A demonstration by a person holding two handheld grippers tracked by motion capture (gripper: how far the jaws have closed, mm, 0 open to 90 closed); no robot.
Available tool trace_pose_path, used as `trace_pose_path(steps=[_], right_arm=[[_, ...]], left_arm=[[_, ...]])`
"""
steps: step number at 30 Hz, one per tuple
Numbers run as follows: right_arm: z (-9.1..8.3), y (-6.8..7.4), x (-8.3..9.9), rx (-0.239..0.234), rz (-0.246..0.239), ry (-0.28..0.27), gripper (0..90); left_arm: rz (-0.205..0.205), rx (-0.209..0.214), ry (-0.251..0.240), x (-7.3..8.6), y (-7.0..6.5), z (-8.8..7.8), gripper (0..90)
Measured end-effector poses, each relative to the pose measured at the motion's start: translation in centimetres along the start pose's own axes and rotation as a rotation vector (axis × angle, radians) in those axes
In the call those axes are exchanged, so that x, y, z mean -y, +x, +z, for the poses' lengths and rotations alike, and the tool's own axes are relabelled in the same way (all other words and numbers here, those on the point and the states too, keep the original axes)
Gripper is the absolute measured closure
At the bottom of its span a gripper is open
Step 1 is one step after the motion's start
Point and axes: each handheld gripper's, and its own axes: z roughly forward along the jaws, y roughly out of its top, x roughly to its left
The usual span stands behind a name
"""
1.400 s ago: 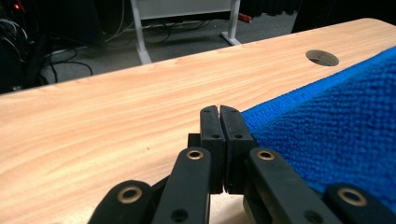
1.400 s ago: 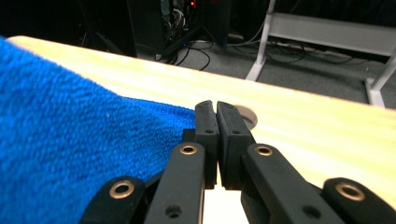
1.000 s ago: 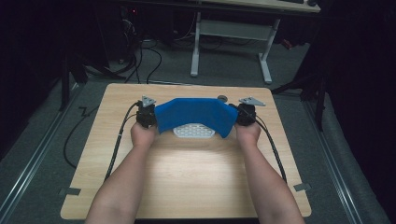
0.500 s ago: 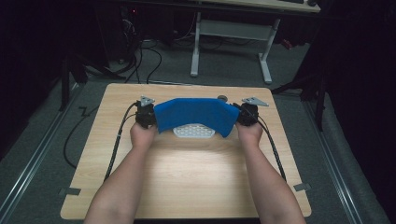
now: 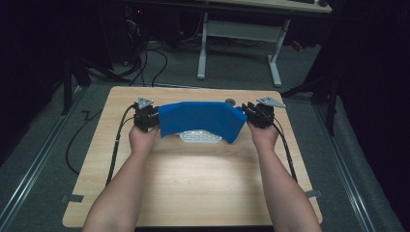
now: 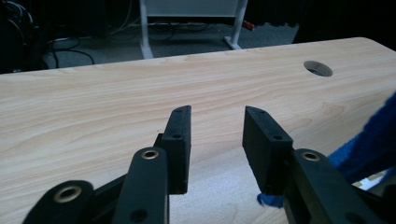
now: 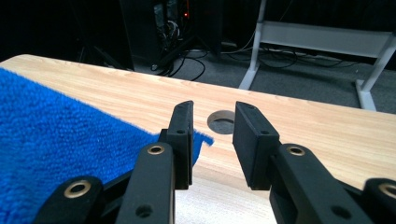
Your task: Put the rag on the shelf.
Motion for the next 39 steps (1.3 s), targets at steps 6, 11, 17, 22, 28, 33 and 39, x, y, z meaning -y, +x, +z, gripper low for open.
trace_pose_path(steps=[6,11,17,22,28,33,39], right_arm=[[-0.2,-0.1,-0.2,0.004,-0.004,-0.004,69.2],[0.1,0.0,0.0,0.009,-0.013,0.007,69.2],[0.0,0.0,0.0,0.013,-0.02,0.004,69.3],[-0.1,-0.1,-0.1,0.023,-0.018,0.006,69.2],[-0.2,-0.1,-0.1,0.026,-0.029,0.008,69.3],[-1.0,-0.2,-0.4,0.031,-0.049,0.0,69.1],[-2.6,-0.6,-0.5,0.032,-0.066,-0.012,67.5]], left_arm=[[0.013,-0.014,0.013,0.2,0.2,0.0,60.3],[0.013,-0.018,0.013,0.4,0.6,-0.1,58.6],[0.007,-0.034,0.006,0.4,1.4,-0.8,58.1],[0.003,-0.045,-0.001,0.1,2.1,-1.5,58.1],[0.008,-0.063,-0.016,-0.3,2.5,-2.2,58.3],[0.033,-0.079,-0.02,-0.5,2.2,-3.0,58.5],[0.042,-0.092,-0.018,0.0,1.7,-4.2,56.4]])
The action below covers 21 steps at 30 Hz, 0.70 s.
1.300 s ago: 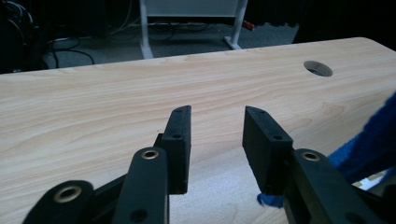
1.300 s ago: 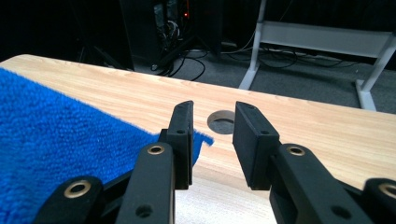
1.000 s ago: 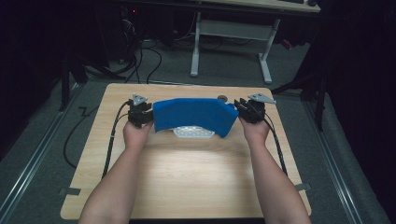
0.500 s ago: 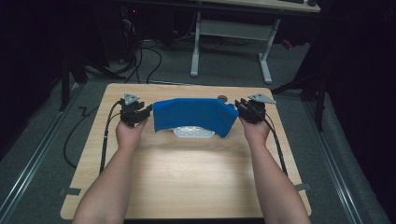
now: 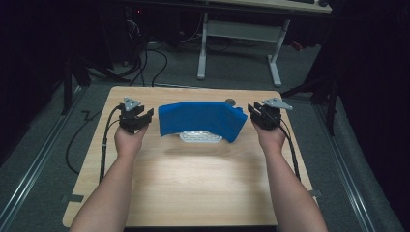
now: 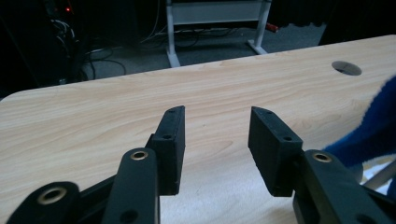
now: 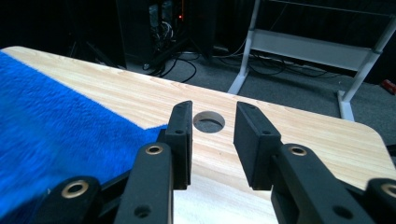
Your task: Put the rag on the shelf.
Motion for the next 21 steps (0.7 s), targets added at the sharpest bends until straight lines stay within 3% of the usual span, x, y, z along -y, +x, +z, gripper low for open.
trace_pose_path(steps=[5,8,11,13,21], right_arm=[[-1.7,0.0,-0.1,0.002,-0.035,-0.003,64.0],[-2.7,0.1,0.1,0.003,-0.043,-0.039,61.3],[-3.7,0.4,0.4,0.023,-0.065,-0.015,59.4],[-4.4,0.5,0.7,0.021,-0.073,-0.032,59.0],[-7.5,1.2,1.6,0.008,-0.081,-0.013,53.6]], left_arm=[[0.008,0.01,-0.007,0.7,-0.3,-1.4,53.4],[0.012,0.016,0.005,1.2,-0.6,-2.0,51.1],[0.02,0.021,0.018,1.7,-0.9,-2.6,49.9],[0.025,0.025,0.02,2.0,-1.3,-3.1,49.1],[0.079,0.036,0.02,3.0,-3.5,-6.0,47.6]])
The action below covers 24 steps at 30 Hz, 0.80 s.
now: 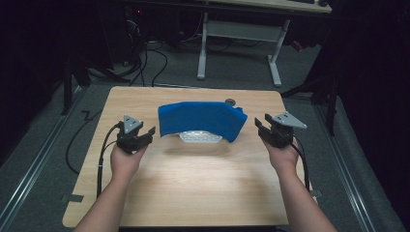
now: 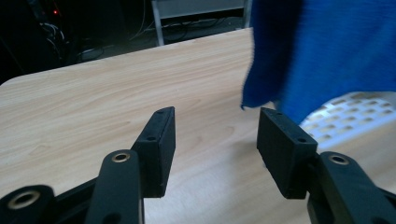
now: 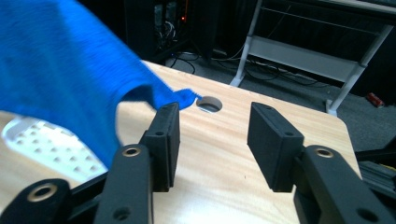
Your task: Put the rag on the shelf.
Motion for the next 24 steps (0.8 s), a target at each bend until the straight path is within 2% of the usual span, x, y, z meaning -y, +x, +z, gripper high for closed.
trace_pose_path(steps=[3,5,8,10,13,15,17,20,22,24], right_arm=[[-1.4,0.5,0.4,-0.003,-0.001,-0.028,50.4],[-2.6,1.2,0.8,-0.014,-0.018,-0.006,47.2],[-4.3,2.4,2.0,-0.025,-0.02,-0.023,45.0],[-5.1,3.2,2.8,-0.041,-0.021,-0.015,41.5],[-6.4,4.8,4.5,-0.051,-0.048,0.011,39.0],[-7.1,6.0,6.0,-0.047,-0.072,0.021,38.5],[-7.4,6.8,7.0,-0.051,-0.07,0.045,37.2],[-8.0,8.4,9.3,-0.046,-0.078,0.08,36.7],[-8.5,9.3,11.0,-0.041,-0.096,0.072,40.8],[-8.6,10.0,11.7,-0.074,-0.088,0.118,39.0]], left_arm=[[0.011,0.02,0.011,0.8,-1.0,-1.2,46.9],[0.015,0.048,0.005,1.6,-1.9,-2.3,46.3],[0.032,0.075,0.001,2.9,-3.2,-3.5,45.7],[0.033,0.101,0.007,4.1,-4.2,-4.3,45.1],[0.033,0.131,0.028,5.5,-5.5,-5.2,44.4],[0.014,0.154,0.04,6.5,-6.4,-5.9,44.3],[0.007,0.169,0.05,7.8,-7.5,-6.6,44.3],[0.056,0.199,0.108,9.3,-9.5,-7.0,44.4],[0.078,0.215,0.115,9.6,-10.4,-7.1,44.2],[0.116,0.22,0.132,9.9,-11.2,-6.8,44.0]])
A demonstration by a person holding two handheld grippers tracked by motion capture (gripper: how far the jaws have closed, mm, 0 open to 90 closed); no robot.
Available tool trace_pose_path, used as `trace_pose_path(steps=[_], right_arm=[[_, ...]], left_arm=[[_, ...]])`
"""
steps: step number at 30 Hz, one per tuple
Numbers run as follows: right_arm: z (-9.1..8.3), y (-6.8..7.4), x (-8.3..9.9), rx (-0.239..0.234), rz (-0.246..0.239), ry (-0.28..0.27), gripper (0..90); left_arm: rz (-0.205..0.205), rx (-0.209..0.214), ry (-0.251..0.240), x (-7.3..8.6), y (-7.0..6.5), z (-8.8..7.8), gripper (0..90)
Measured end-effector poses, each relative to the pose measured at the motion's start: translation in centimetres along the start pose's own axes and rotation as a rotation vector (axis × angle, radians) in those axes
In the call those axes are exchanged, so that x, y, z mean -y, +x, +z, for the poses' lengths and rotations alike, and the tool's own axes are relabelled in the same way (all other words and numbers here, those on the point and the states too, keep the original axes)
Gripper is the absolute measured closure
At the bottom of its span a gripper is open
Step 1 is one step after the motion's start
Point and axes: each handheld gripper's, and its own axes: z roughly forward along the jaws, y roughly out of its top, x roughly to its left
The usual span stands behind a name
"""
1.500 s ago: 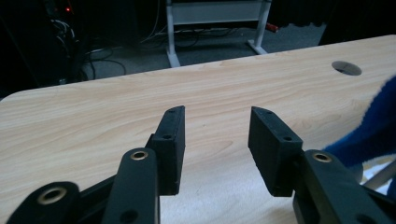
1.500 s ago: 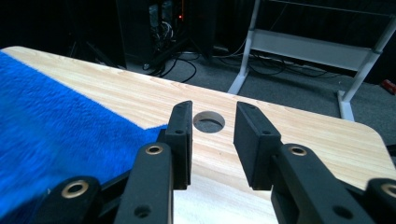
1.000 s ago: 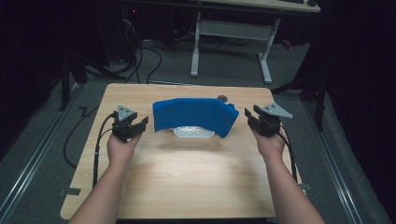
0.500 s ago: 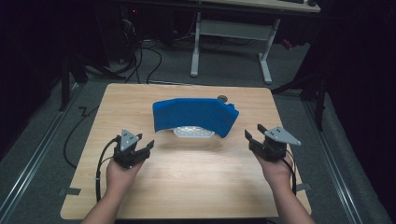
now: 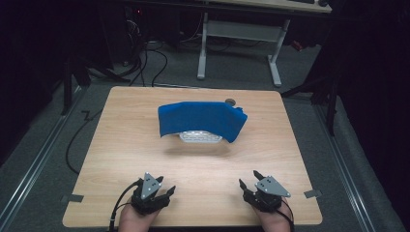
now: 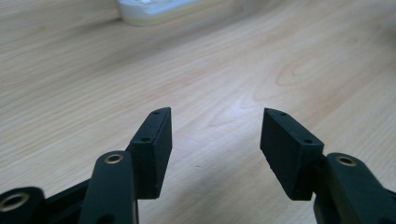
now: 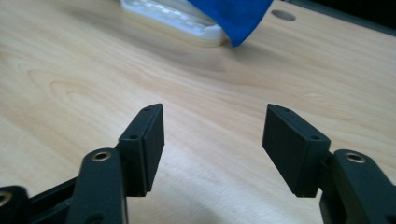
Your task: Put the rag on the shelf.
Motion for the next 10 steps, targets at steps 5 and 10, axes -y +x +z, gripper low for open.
trace_pose_path(steps=[5,10], right_arm=[[0.49,0.43,0.19,-0.006,-0.005,0.009,40.1],[0.85,0.42,0.25,-0.012,-0.008,0.019,40.1]], left_arm=[[0.014,0.015,-0.001,-0.21,-0.54,0.69,43.9],[-0.011,0.013,0.0,-0.06,0.02,0.67,43.8]])
